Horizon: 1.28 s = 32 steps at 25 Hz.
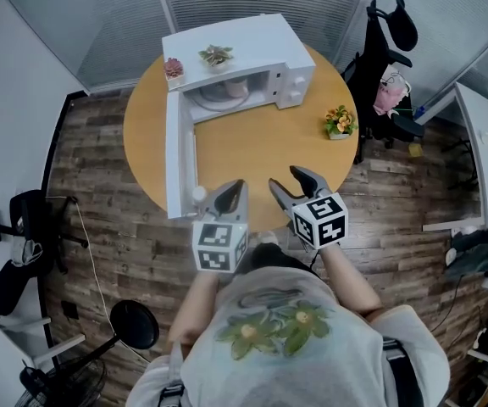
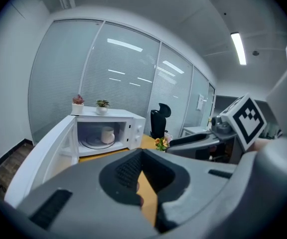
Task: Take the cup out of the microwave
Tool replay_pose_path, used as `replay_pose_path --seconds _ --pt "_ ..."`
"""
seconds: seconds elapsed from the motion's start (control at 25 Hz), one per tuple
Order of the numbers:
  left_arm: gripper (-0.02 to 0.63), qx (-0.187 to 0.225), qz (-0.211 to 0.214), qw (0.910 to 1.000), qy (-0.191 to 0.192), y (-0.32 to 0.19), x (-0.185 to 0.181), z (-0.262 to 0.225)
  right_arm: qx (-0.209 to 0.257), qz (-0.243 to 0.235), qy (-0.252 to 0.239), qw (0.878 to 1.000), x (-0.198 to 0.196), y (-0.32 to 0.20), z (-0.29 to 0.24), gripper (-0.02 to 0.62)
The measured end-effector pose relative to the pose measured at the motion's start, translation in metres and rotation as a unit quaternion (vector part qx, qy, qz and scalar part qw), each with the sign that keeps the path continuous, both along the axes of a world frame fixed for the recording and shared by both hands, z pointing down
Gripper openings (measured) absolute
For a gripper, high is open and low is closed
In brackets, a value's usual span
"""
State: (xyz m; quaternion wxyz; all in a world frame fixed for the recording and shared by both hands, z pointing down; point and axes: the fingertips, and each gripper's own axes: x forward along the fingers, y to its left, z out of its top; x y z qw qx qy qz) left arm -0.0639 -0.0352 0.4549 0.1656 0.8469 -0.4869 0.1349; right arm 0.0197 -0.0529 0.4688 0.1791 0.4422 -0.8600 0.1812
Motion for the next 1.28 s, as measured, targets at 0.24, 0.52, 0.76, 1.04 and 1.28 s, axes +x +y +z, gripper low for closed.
replay_pose_path --seconds 0.24,0.52,0.76,1.04,1.28 --pt "0.002 -0.01 -0.016 0.9998 -0.003 -0.024 0.002 0.008 -0.008 -0.01 -0.002 1.0 0.005 -0.032 0.007 0.229" --pt "0.002 -0.034 -0.031 0.9989 -0.001 -0.048 0.009 0.023 -0.024 -0.029 -0.004 0.999 0.004 -0.072 0.021 0.229" --pt "0.002 -0.052 -0.058 0.9969 0.009 -0.07 0.005 0.033 -0.036 -0.051 0.0 0.998 -0.002 -0.106 0.031 0.229" --pt "0.002 -0.068 -0.085 0.994 0.012 -0.096 0.003 0.044 -0.03 -0.071 0.003 0.997 -0.008 -0.151 0.032 0.229" --pt "0.002 -0.078 -0.104 0.9914 0.011 -0.118 0.002 0.053 -0.027 -0.079 0.003 0.997 -0.015 -0.194 0.036 0.229"
